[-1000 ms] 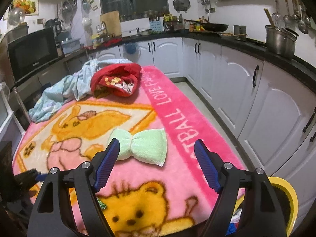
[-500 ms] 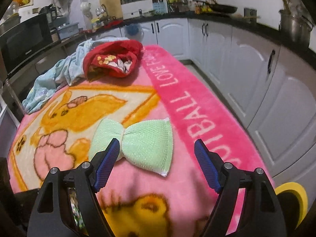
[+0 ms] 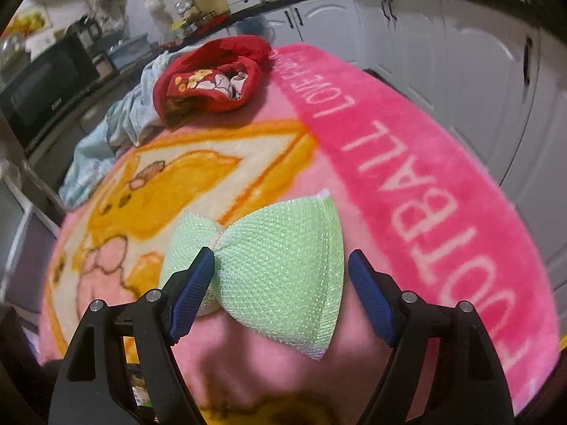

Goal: Collect trash
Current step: 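Grasp the green snack bag with the left tool while the right tool grasps the sponge bow, then carry the snack bag and sponge bow over the yellow bin with both tools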

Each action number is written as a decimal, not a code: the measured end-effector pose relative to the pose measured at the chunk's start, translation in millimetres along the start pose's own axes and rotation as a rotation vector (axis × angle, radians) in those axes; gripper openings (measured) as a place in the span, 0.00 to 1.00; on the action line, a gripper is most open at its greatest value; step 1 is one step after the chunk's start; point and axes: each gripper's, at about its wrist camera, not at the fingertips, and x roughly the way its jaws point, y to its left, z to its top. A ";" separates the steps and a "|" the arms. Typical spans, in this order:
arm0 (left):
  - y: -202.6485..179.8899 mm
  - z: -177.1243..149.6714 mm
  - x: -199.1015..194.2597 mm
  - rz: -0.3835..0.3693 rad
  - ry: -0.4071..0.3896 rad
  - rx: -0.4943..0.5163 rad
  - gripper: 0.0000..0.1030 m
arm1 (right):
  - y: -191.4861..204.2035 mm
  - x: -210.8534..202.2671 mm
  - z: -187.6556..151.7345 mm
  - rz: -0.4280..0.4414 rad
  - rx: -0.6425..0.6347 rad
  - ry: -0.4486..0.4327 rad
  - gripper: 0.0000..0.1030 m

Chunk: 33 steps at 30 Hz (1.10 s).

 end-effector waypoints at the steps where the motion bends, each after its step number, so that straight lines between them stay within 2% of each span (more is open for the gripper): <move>1: 0.1 0.1 -0.3 -0.002 0.000 0.002 0.25 | -2.2 0.2 -0.7 0.021 0.025 0.000 0.69; 2: 0.1 0.1 -0.6 -0.004 -0.001 0.005 0.23 | -2.0 -0.6 -1.1 0.044 0.034 -0.001 0.59; 4: 1.1 0.6 -1.0 -0.011 -0.003 0.004 0.21 | 4.7 -5.0 -1.9 0.025 0.015 -0.010 0.56; 8: -1.4 2.4 -0.8 -0.020 -0.008 0.019 0.16 | 10.8 -19.8 -3.1 0.014 -0.004 -0.044 0.39; 12: -3.0 6.2 -1.5 -0.019 -0.012 0.028 0.14 | 17.9 -36.6 -4.6 0.019 -0.026 -0.081 0.31; 20: -9.3 10.9 -17.7 -0.006 -0.057 0.070 0.09 | 42.4 -79.5 -11.6 -0.046 -0.130 -0.178 0.28; 24: -10.2 13.0 -24.4 -0.001 -0.077 0.077 0.08 | 49.3 -100.1 -18.3 -0.109 -0.188 -0.226 0.28; 29: -12.4 20.4 -34.0 0.005 -0.107 0.086 0.08 | 46.1 -126.4 -25.7 -0.170 -0.208 -0.277 0.28; 33: -18.8 24.7 -43.8 0.011 -0.134 0.100 0.08 | 41.0 -145.5 -29.9 -0.182 -0.201 -0.302 0.28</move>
